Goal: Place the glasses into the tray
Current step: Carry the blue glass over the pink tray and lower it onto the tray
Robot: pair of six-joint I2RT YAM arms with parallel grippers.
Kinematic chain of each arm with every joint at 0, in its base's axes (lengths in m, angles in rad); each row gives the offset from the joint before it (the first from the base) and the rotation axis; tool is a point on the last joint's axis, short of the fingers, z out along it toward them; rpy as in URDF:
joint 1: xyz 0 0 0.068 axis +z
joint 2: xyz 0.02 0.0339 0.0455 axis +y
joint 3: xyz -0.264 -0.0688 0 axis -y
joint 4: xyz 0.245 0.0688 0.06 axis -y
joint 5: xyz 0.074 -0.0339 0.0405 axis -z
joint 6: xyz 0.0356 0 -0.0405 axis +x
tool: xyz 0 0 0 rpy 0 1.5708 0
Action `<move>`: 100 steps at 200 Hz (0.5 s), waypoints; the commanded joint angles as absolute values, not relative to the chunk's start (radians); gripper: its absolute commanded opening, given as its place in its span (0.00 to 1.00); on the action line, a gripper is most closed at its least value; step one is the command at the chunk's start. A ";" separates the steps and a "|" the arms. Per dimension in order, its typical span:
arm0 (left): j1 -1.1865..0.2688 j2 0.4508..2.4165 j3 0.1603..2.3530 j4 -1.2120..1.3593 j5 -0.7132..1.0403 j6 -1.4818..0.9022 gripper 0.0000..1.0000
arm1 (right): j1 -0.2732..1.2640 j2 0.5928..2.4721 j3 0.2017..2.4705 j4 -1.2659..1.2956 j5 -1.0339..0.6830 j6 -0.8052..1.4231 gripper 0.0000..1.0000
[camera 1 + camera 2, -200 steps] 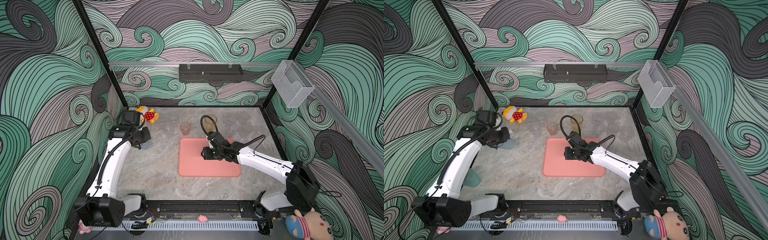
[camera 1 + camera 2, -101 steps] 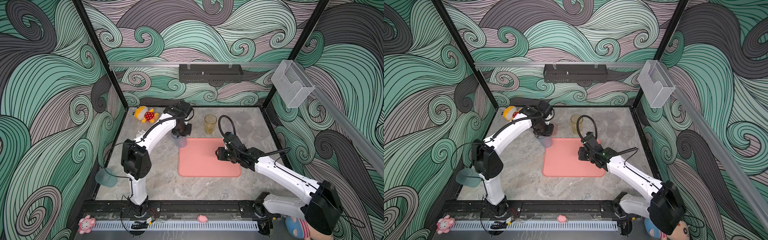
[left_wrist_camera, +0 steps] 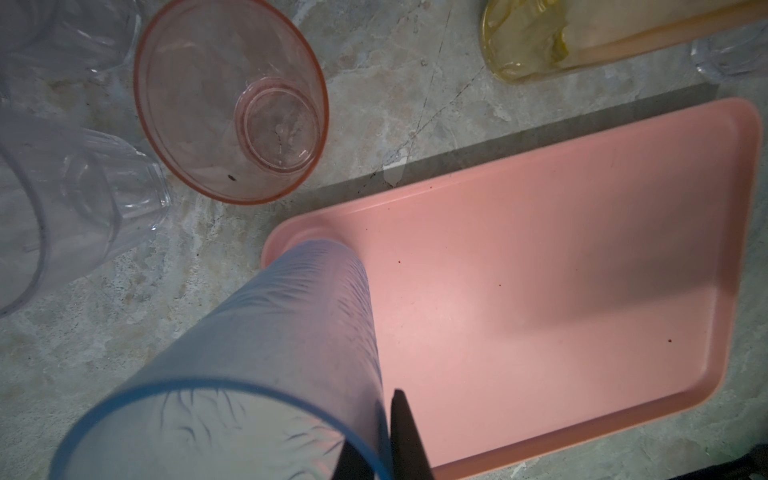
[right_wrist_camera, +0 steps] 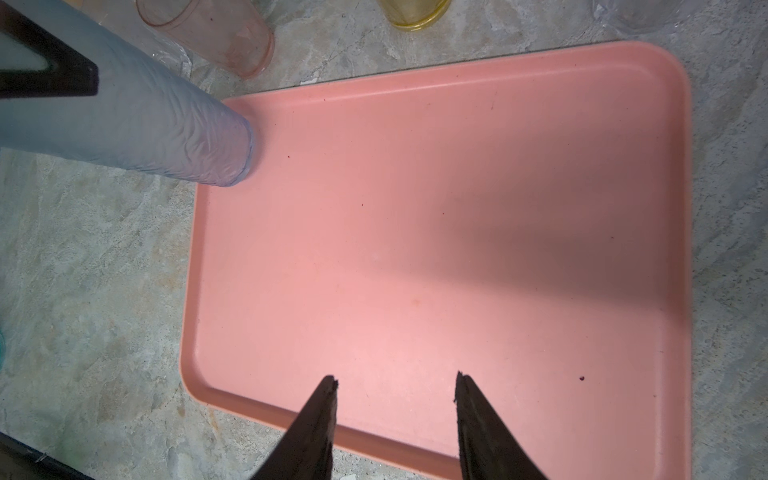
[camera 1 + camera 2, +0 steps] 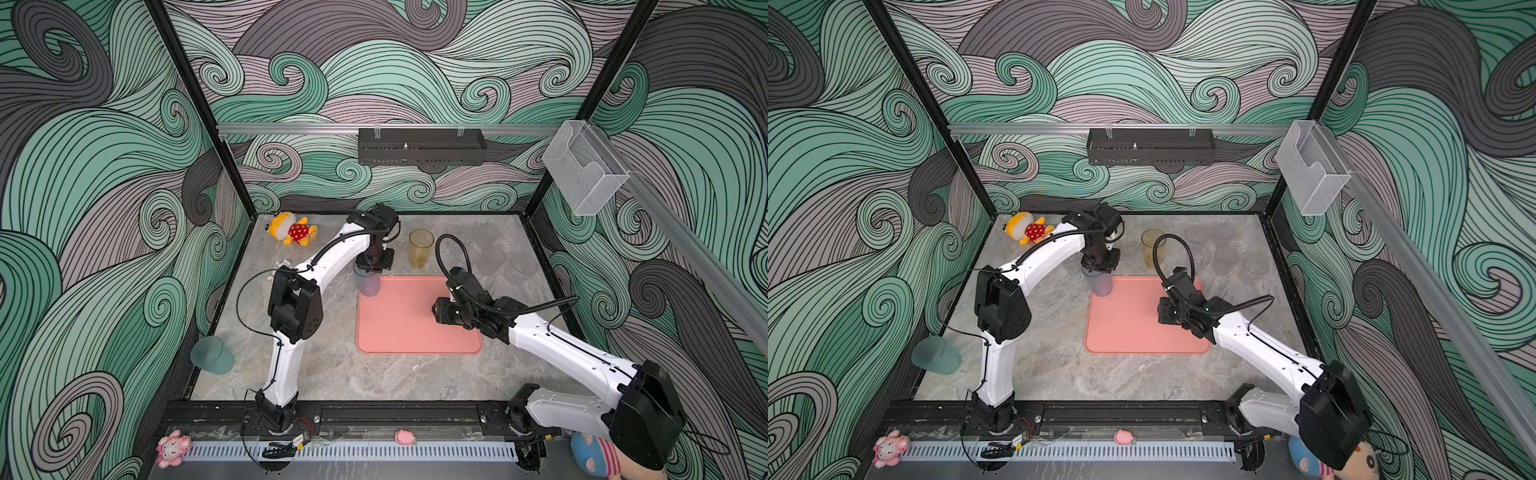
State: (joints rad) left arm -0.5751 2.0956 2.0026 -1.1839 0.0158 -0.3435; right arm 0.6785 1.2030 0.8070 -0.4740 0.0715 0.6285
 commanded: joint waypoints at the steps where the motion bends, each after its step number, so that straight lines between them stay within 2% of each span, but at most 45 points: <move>1: -0.589 2.112 2.042 -1.230 0.009 -0.331 0.00 | 0.672 1.211 0.801 -0.470 0.082 0.625 0.47; 30: -0.591 2.126 2.044 -1.224 0.014 -0.324 0.00 | 0.672 1.215 0.795 -0.464 0.080 0.627 0.47; 77: -0.595 2.111 2.054 -1.211 0.037 -0.319 0.19 | 0.670 1.215 0.793 -0.463 0.081 0.626 0.47; 100: -0.595 2.099 2.098 -1.237 0.051 -0.312 0.25 | 0.670 1.217 0.792 -0.465 0.077 0.622 0.47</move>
State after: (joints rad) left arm -0.5861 2.1136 2.0224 -1.1931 0.0296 -0.3233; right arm 0.6773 1.2144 0.8051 -0.4683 0.0711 0.6285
